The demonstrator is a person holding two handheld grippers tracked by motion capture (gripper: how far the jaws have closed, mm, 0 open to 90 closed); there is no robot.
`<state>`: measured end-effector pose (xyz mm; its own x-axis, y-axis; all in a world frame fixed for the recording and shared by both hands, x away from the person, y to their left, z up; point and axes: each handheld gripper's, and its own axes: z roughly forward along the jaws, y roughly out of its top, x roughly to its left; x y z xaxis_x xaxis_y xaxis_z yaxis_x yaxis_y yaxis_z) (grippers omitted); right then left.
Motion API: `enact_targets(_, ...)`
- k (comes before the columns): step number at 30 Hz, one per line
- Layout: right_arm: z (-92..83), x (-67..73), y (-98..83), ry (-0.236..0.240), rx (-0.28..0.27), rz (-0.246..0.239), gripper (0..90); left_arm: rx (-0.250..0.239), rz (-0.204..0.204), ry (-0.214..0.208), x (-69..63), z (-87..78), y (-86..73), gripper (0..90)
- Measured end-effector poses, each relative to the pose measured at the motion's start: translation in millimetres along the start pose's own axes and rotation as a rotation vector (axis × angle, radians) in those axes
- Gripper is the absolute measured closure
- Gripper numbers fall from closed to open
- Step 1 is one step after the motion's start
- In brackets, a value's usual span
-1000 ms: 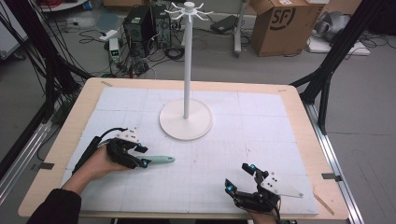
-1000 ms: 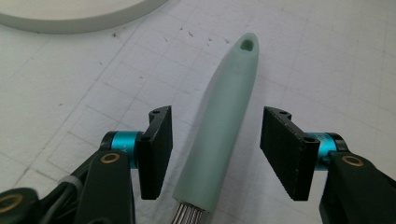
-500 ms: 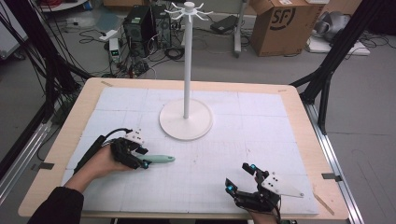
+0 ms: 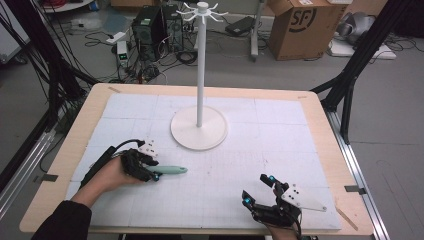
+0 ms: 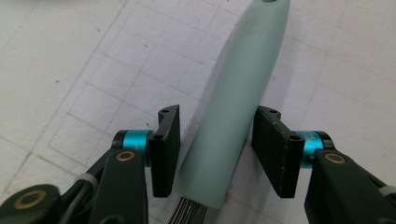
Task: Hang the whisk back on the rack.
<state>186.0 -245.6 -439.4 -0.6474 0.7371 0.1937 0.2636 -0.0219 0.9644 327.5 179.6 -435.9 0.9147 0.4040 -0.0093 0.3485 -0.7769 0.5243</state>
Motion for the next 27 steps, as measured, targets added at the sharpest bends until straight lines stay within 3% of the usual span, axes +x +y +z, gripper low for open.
enact_targets(5, -0.8, -0.2, 0.3, 0.0, -0.003, 0.004, 14.7, 0.055, 0.047, -0.001, -4.7, 1.3, 9.6, 63.2)
enact_targets(8, -1.4, -0.5, 0.5, 0.001, -0.005, 0.008, 14.7, 0.069, 0.03, -0.01, -4.0, 1.6, 11.6, 64.2)
enact_targets(15, -3.2, -1.6, 0.7, -0.004, -0.011, 0.009, 14.7, 0.087, 0.054, -0.025, -1.9, 1.6, 14.1, 68.6)
enact_targets(20, -3.4, -1.9, 0.6, -0.006, -0.009, 0.011, 14.7, 0.092, 0.046, -0.037, 0.4, 0.9, 14.3, 69.5)
enact_targets(25, -3.2, -2.6, 0.5, -0.008, -0.01, 0.008, 14.7, 0.057, 0.01, -0.027, 3.8, -3.4, 12.3, 69.6)
enact_targets(27, -3.0, -3.0, 0.4, -0.009, -0.01, 0.012, 14.7, -0.012, -0.031, -0.032, 9.5, -16.1, 10.9, 69.6)
